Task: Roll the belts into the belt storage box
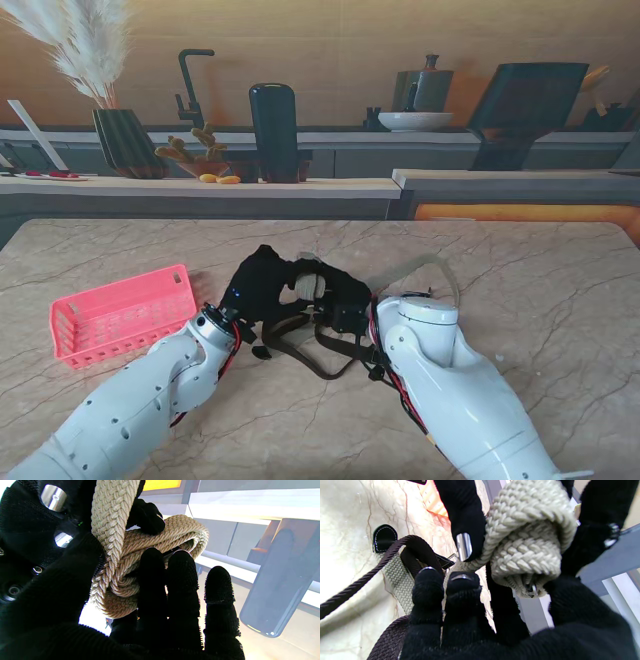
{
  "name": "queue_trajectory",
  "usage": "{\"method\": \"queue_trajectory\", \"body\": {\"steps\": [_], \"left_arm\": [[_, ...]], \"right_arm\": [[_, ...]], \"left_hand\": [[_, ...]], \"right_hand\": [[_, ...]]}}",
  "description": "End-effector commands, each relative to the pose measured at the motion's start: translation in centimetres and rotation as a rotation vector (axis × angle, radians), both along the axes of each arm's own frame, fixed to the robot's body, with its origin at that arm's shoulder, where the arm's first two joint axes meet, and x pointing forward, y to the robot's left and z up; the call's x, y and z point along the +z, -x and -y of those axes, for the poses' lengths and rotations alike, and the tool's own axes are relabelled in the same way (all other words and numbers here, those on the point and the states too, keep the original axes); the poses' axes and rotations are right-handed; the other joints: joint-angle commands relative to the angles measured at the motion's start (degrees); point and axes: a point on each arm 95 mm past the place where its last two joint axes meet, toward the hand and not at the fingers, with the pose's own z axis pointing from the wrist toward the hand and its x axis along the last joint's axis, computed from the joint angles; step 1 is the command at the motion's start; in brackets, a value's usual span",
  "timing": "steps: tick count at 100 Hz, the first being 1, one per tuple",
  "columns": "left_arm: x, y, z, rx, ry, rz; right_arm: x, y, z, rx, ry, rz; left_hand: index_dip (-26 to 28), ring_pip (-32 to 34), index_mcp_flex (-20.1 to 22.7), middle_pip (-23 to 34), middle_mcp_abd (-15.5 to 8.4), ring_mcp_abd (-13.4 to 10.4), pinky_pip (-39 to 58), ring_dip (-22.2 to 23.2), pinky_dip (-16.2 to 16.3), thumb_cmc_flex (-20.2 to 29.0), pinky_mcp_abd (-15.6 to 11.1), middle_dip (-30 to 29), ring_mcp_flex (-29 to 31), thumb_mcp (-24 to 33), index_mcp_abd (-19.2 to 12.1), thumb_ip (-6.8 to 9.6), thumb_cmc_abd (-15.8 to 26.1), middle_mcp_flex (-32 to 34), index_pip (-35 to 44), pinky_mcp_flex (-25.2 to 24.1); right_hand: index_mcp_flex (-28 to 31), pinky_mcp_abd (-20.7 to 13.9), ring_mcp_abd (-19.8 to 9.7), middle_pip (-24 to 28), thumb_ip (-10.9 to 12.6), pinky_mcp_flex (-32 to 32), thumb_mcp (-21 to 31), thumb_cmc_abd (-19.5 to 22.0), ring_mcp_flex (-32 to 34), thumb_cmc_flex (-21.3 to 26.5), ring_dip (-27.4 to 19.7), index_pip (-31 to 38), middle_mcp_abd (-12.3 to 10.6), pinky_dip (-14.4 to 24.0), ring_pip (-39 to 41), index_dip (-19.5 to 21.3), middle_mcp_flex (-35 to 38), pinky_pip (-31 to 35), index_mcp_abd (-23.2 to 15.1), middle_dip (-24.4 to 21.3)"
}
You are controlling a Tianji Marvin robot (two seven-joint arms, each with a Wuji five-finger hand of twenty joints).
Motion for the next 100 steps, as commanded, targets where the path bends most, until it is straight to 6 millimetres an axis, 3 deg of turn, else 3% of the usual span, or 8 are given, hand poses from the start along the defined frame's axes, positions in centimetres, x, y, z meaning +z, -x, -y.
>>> {"method": "queue_trajectory", "body": {"steps": [1,15,27,41,58,62,78,100], "left_arm": [[0.3,-0.1,0.3,0.005,0.006,0.013],[0.7,-0.2,0.1,0.021,0.011,0.034],[0.9,-0.3,0.0,0.030,0.005,0.047],[1.1,-0.5,-0.1,0.040,0.000,0.067],[1.6,-0.6,-0.1,0.056,0.052,0.074],[1.7,-0.5,-0.1,0.057,0.075,0.060],[1.8,-0.3,0.1,0.055,0.149,-0.018],[1.8,-0.2,0.1,0.067,0.234,-0.102]], "right_arm": [[0.6,0.9,-1.4,0.033,-0.034,-0.011],[0.8,1.1,-1.2,0.027,-0.064,-0.031],[1.0,1.4,-1.0,0.030,-0.104,-0.057],[1.1,1.8,-0.8,0.048,-0.130,-0.082],[1.1,2.3,-0.5,0.100,-0.122,-0.101],[1.0,2.3,-0.4,0.115,-0.103,-0.088],[0.5,2.0,0.5,0.172,0.025,-0.005],[0.0,1.6,2.1,0.198,0.153,0.089]], "left_hand": [[5.5,1.8,8.3,-2.7,1.2,0.8,2.4,0.3,1.4,8.0,1.5,1.3,0.3,4.5,-4.3,1.67,5.1,-2.0,20.3,-1.0],[7.1,-0.1,7.5,-3.5,0.8,1.3,3.4,-1.2,2.0,7.9,1.5,0.6,0.7,5.3,-3.1,2.14,5.5,-1.7,20.9,-0.5],[8.5,-3.5,7.1,-6.1,1.9,2.1,4.0,-4.6,2.0,7.7,0.9,-3.4,2.7,6.6,0.4,2.46,5.7,0.2,20.9,1.5],[9.9,-5.0,7.5,-6.2,3.9,1.0,4.8,-8.6,0.1,4.1,-0.2,-8.1,7.1,13.9,2.9,4.58,2.8,3.3,22.5,6.4],[10.5,-3.7,9.3,-3.2,4.0,-1.6,5.0,-9.6,-2.8,-0.5,-1.8,-7.8,10.4,22.2,-0.2,8.43,-1.1,5.6,24.8,10.6],[11.3,-3.2,9.1,-2.6,3.9,-2.0,5.1,-9.3,-3.2,-0.9,-2.0,-7.3,10.4,23.3,-1.3,8.91,-1.5,5.6,25.2,10.7],[14.7,-1.9,9.1,-2.2,4.1,-1.9,5.0,-8.1,-3.9,-1.6,-2.1,-5.6,10.2,25.3,-5.8,9.60,-2.4,6.0,25.2,10.4],[16.9,-1.6,8.8,-2.3,3.6,-2.2,4.6,-7.2,-4.3,-2.1,-2.7,-4.3,9.9,25.9,-7.0,9.82,-2.3,5.9,24.7,9.8]], "right_hand": [[5.5,-1.0,-0.1,-0.2,5.4,1.1,11.4,-0.7,1.1,8.7,0.9,6.1,1.1,1.1,0.8,0.0,1.1,0.9,-11.0,0.1],[6.2,0.2,0.9,-0.8,6.0,2.5,10.0,0.6,2.8,9.0,0.3,5.7,1.5,1.1,1.1,1.0,3.4,1.5,-9.5,-0.6],[6.9,1.1,2.0,-1.6,6.6,2.8,7.5,3.1,3.3,9.5,-0.1,4.1,1.7,1.1,1.1,2.9,4.8,1.7,-7.3,-1.5],[7.2,1.9,2.7,-1.9,7.2,3.4,6.3,4.5,4.0,9.8,-0.4,2.9,2.3,1.1,0.9,3.9,5.8,1.9,-5.1,-2.0],[6.6,3.2,4.2,-2.9,8.0,2.9,3.9,5.3,3.9,9.2,-0.7,0.1,3.5,1.0,0.1,4.6,5.5,1.7,-3.4,-2.8],[6.5,3.3,4.5,-3.3,9.2,2.5,2.1,5.6,3.3,8.0,-0.6,-3.4,3.7,0.9,-0.6,6.9,5.1,1.3,-2.6,-3.4],[6.7,4.4,5.9,-5.3,13.1,0.7,4.7,3.3,1.5,-1.8,-0.3,-16.4,4.3,1.0,-2.5,16.6,3.5,-0.1,-0.7,-4.4],[3.0,7.1,10.0,-9.2,13.2,-2.7,3.9,0.5,-1.9,-7.3,-0.7,-21.5,4.6,0.6,-7.4,18.6,1.7,-3.8,-0.1,-6.1]]}}
